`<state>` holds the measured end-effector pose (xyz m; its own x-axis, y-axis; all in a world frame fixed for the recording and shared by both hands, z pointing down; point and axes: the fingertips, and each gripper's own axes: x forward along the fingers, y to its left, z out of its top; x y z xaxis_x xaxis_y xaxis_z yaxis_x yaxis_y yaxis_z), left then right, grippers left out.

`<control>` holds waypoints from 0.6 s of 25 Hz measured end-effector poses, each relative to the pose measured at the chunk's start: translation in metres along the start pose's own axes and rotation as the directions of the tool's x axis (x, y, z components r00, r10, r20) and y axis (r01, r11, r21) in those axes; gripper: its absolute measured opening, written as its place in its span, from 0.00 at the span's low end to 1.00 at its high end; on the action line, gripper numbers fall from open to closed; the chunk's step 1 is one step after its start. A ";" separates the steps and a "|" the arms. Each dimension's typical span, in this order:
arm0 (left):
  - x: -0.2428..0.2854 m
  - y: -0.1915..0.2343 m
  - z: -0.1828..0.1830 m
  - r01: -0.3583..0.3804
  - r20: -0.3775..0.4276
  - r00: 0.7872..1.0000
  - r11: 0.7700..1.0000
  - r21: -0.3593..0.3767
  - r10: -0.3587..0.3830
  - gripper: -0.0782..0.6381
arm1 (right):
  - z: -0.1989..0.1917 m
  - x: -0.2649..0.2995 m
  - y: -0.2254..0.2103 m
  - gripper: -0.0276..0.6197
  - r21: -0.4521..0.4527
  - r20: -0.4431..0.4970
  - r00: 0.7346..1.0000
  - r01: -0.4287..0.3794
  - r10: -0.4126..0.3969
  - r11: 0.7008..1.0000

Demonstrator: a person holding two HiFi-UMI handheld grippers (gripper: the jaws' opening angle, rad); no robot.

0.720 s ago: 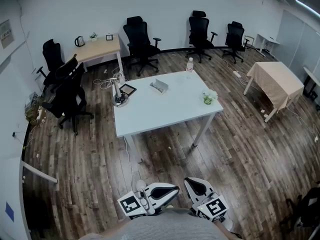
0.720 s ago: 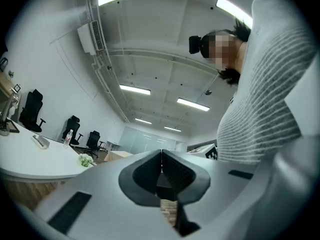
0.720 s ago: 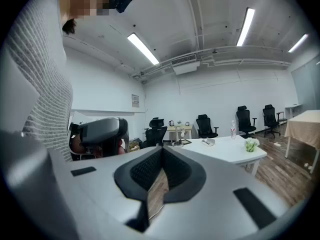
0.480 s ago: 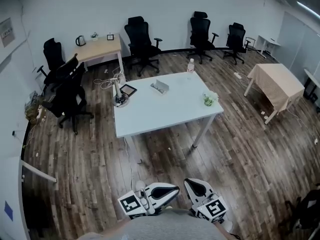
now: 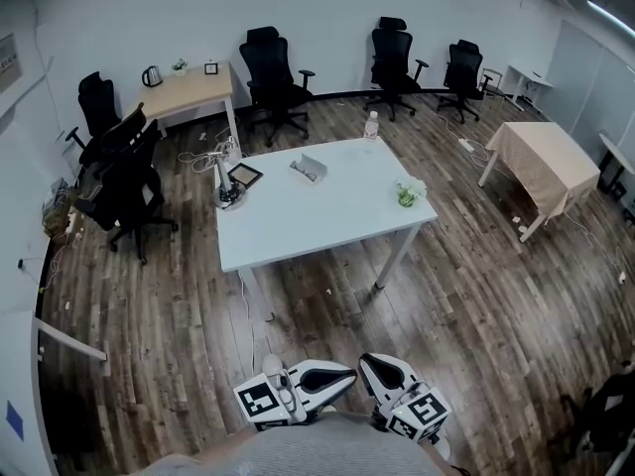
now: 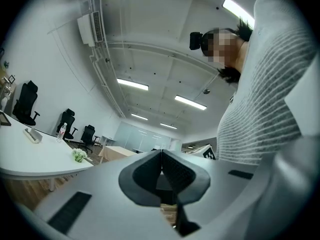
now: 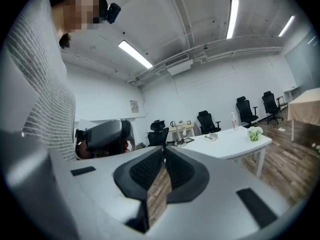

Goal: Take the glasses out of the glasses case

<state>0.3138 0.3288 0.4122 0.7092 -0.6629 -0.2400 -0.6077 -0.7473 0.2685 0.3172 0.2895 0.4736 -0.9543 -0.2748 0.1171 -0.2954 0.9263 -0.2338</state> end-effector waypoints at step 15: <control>-0.034 0.085 -0.001 -0.136 -0.022 0.991 0.989 -0.062 0.135 0.13 | -0.036 0.066 -0.014 0.07 0.024 -0.176 0.981 -0.080 0.083 0.996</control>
<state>0.2385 0.2876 0.4446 0.6287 -0.7563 -0.1809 -0.6750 -0.6463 0.3559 0.2596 0.2674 0.5190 -0.9530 -0.1472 0.2648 -0.2189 0.9388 -0.2659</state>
